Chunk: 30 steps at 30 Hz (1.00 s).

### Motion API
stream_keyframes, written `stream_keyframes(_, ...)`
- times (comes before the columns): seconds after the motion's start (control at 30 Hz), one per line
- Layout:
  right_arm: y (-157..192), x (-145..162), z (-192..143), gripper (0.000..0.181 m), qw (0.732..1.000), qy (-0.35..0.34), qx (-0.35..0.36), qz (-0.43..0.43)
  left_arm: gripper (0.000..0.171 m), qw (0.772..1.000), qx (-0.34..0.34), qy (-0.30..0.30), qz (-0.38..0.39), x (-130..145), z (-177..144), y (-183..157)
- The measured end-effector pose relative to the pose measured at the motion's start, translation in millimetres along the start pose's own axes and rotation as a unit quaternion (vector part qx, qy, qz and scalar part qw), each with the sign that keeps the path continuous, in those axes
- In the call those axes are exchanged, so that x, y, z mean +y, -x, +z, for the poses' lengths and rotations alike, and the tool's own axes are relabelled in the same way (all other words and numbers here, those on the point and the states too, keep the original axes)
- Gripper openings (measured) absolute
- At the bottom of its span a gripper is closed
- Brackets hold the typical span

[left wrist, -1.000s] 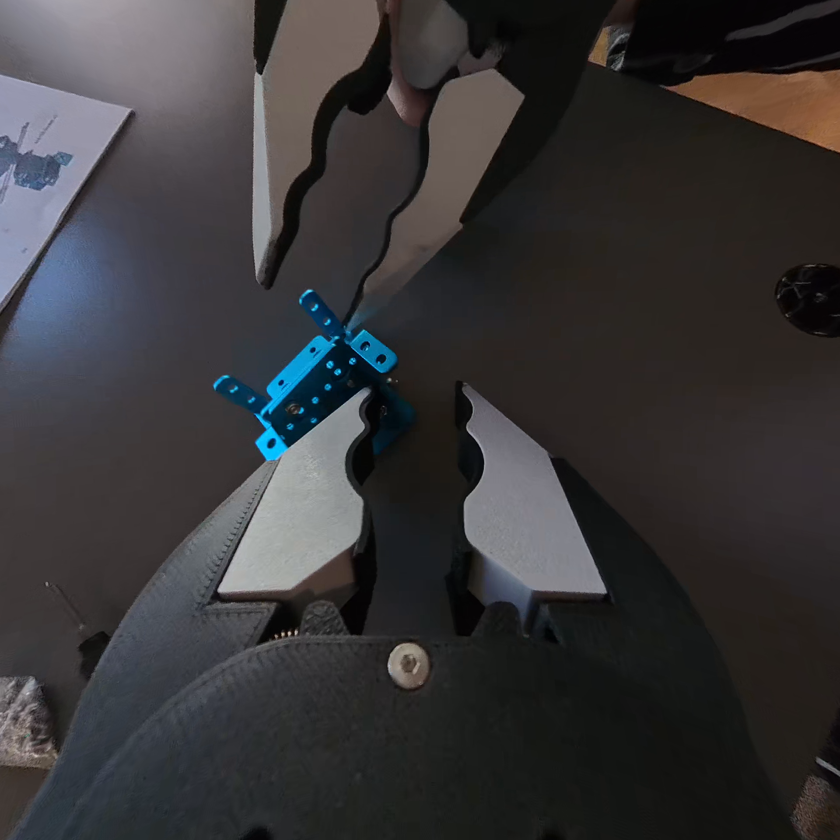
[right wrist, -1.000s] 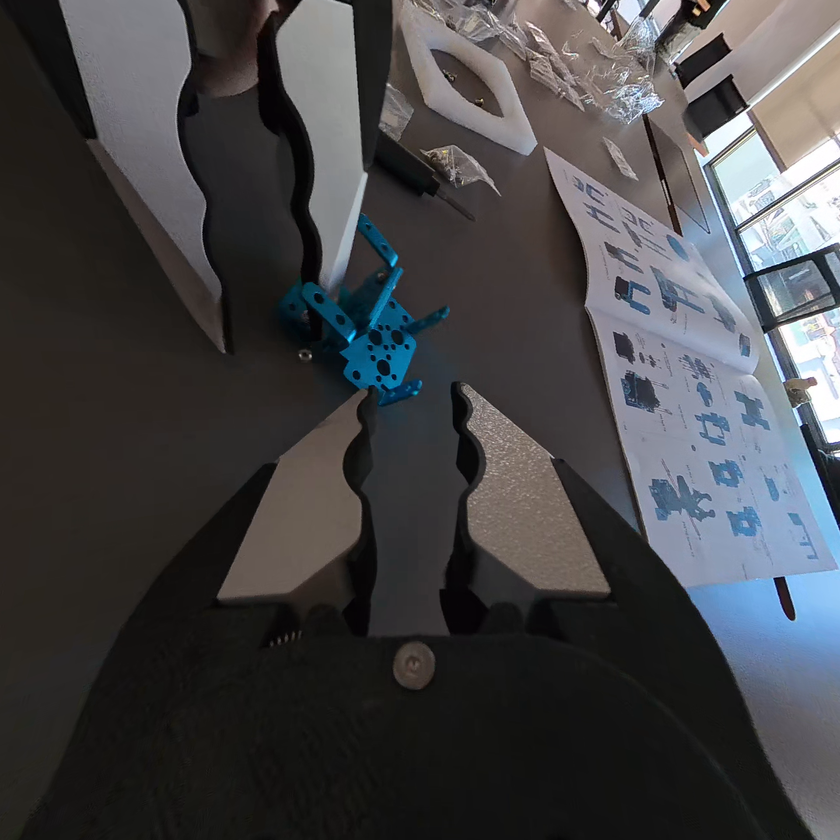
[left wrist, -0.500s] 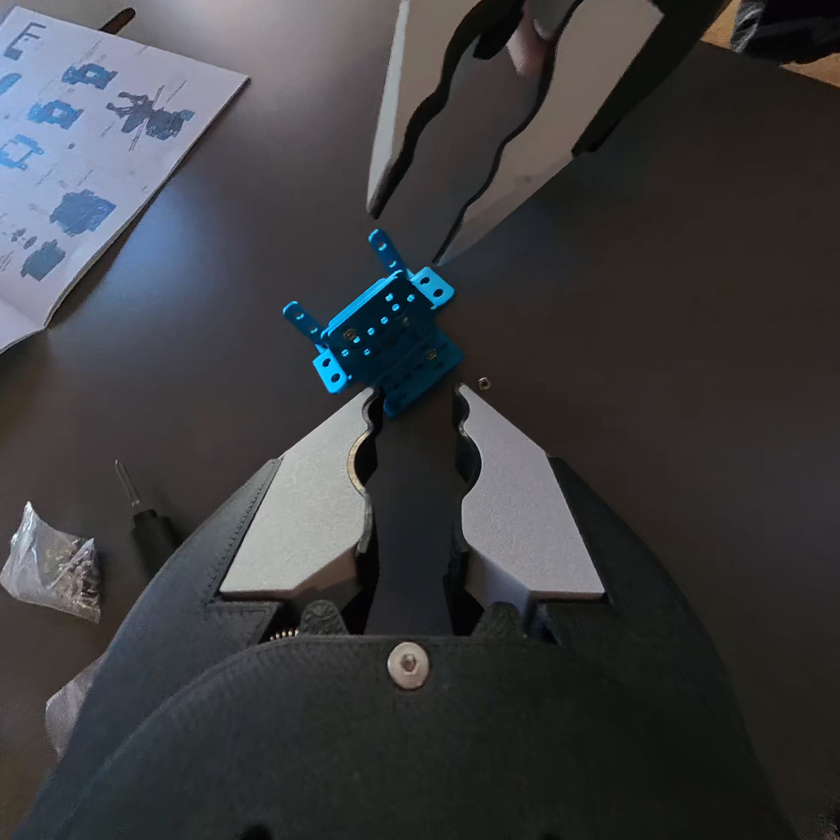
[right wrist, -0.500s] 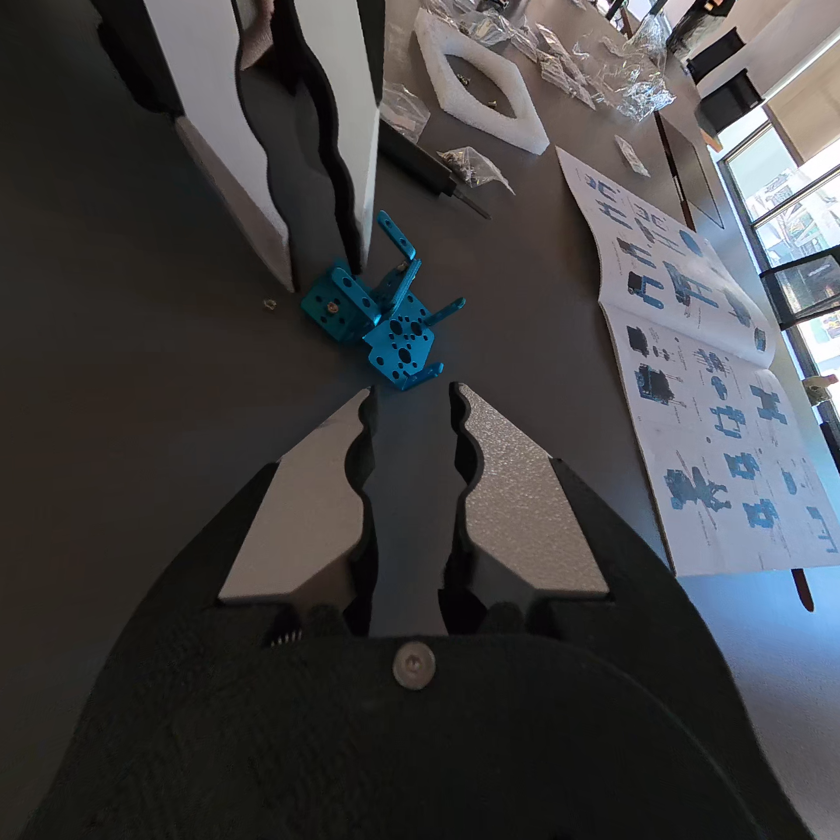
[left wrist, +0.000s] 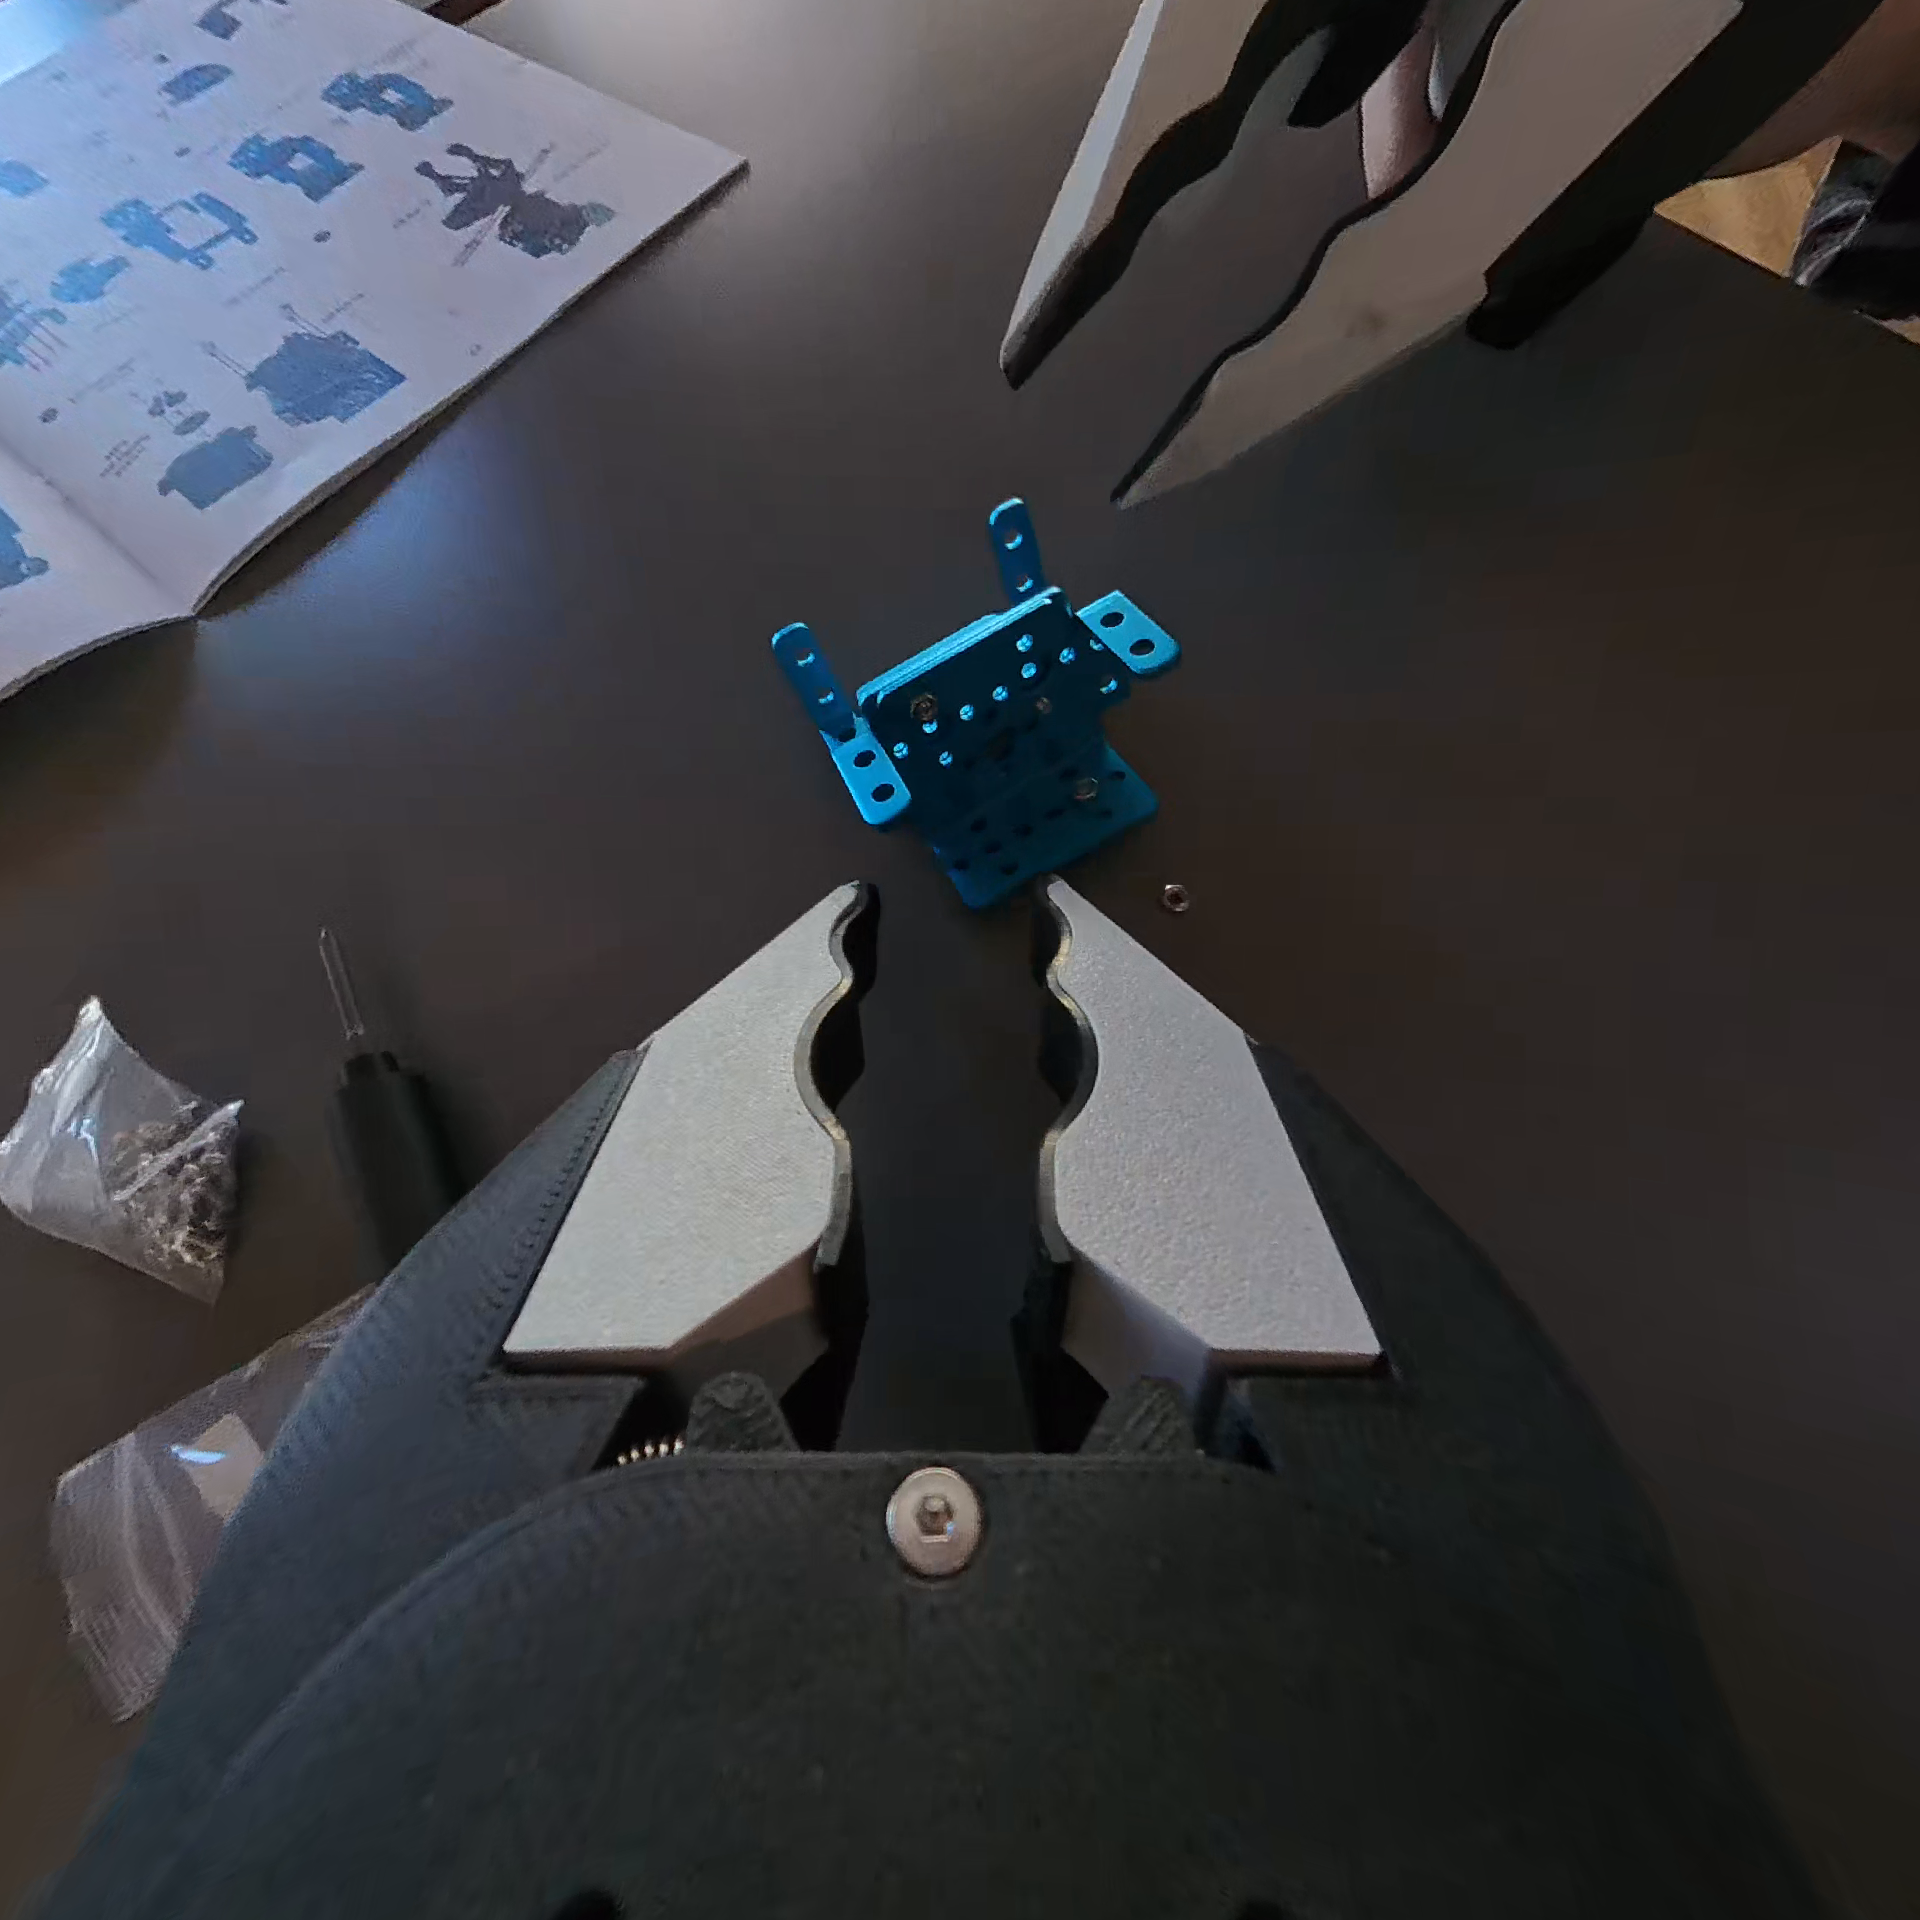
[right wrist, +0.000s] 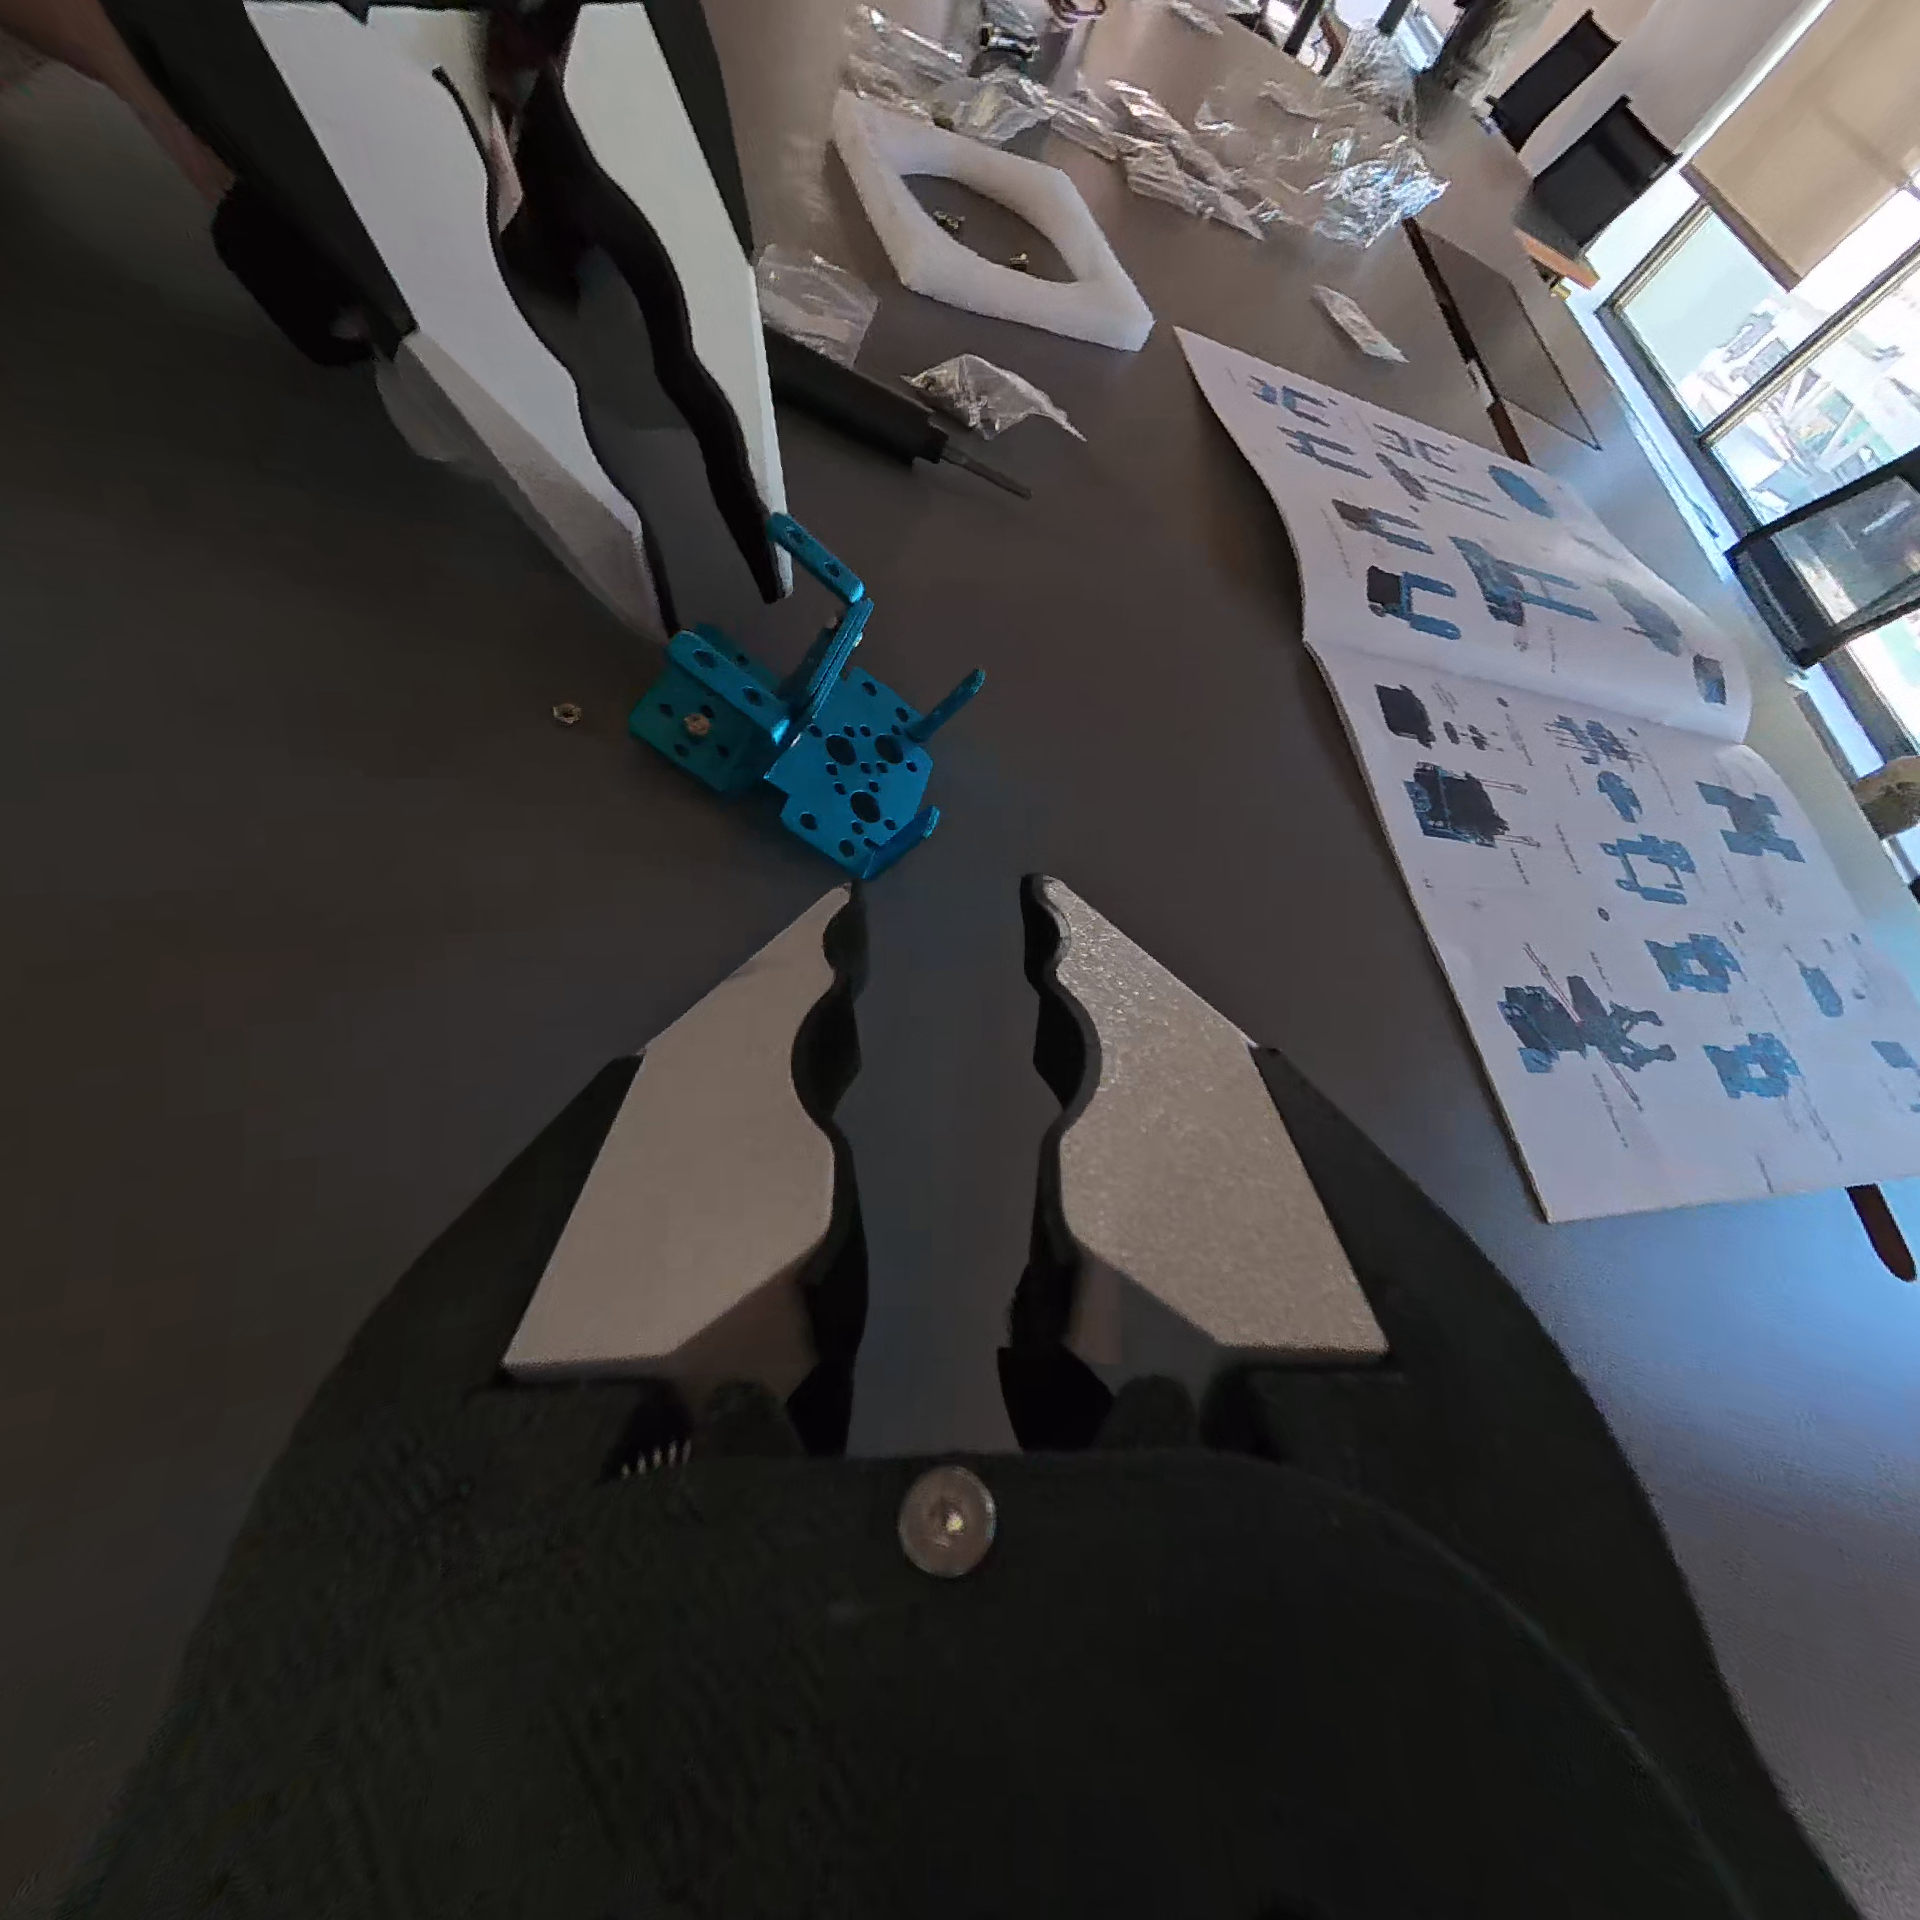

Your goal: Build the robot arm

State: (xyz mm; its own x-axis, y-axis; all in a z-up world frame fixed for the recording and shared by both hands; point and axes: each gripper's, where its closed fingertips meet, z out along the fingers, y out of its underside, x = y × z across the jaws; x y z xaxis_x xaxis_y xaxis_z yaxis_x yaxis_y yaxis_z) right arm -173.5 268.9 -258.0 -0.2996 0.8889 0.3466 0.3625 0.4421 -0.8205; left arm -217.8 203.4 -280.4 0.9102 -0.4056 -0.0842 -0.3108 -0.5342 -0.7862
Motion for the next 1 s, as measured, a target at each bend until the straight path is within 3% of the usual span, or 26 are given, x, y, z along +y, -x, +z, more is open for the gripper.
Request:
stream_keyframes(0.33,2,4,-2,0.029,0.999,0.008,-0.033,0.027,0.026,0.997,-0.046,0.040,-0.037,0,16,33)
stream_keyframes(0.63,8,12,-1,0.030,0.992,0.031,-0.093,0.079,0.021,0.995,-0.008,0.009,-0.098,6,-9,6)
stream_keyframes(0.8,13,19,4,0.030,0.982,0.058,-0.136,0.118,0.022,0.986,0.061,-0.018,-0.151,1,-19,-26)
stream_keyframes(1.0,20,22,4,0.026,0.978,0.071,-0.161,0.116,0.014,0.995,0.043,-0.017,-0.083,-2,-13,-40)
